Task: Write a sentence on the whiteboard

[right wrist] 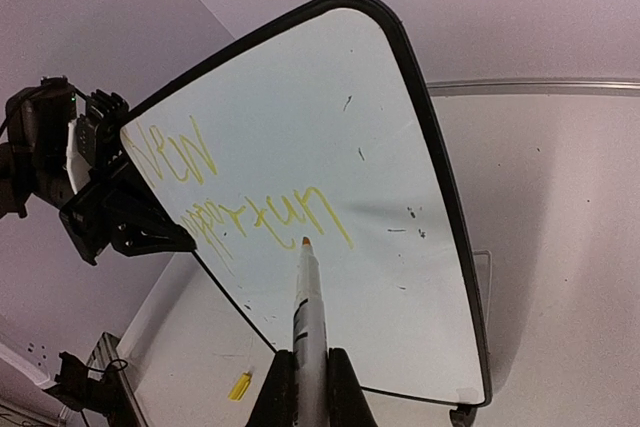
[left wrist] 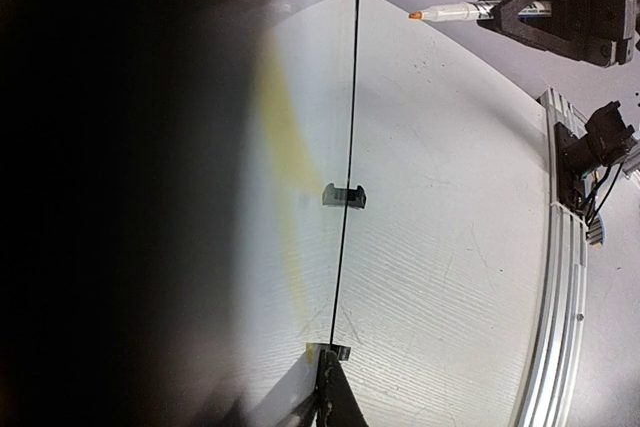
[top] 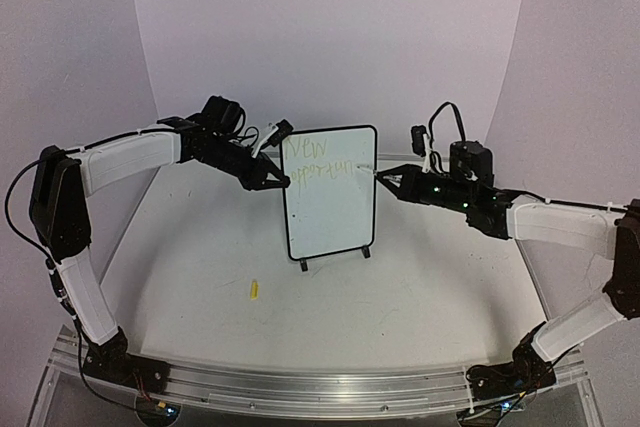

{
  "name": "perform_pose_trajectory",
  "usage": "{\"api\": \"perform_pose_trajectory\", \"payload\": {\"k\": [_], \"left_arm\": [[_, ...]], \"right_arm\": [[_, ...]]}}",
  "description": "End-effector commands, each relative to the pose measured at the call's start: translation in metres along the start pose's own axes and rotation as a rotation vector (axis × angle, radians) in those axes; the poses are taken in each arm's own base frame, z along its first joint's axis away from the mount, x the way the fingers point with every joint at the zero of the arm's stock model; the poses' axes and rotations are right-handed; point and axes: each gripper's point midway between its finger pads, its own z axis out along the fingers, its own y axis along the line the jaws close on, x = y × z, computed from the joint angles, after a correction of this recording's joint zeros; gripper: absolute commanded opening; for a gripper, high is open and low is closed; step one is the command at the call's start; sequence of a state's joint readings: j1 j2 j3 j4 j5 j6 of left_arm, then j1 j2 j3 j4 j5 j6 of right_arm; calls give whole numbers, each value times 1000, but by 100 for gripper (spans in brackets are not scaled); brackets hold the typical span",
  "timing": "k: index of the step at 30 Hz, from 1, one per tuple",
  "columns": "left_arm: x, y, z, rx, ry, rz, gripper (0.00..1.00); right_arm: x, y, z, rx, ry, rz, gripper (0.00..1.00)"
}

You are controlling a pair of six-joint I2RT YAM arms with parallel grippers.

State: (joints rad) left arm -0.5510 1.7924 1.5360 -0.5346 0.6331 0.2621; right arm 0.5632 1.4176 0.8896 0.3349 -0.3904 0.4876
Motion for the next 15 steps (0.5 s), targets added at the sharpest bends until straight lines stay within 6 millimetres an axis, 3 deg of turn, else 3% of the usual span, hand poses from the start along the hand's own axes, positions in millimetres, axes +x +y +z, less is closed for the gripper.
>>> {"api": "perform_pose_trajectory", "payload": {"k": [1,15], "left_arm": [[21,6,-5,-74,83,3,0],[21,7,-4,-74,85,3,0]], "right_arm": [[-17,7,3,-16,-34,-52,0],[-34,-1,17,36,-70,-46,0]]}}
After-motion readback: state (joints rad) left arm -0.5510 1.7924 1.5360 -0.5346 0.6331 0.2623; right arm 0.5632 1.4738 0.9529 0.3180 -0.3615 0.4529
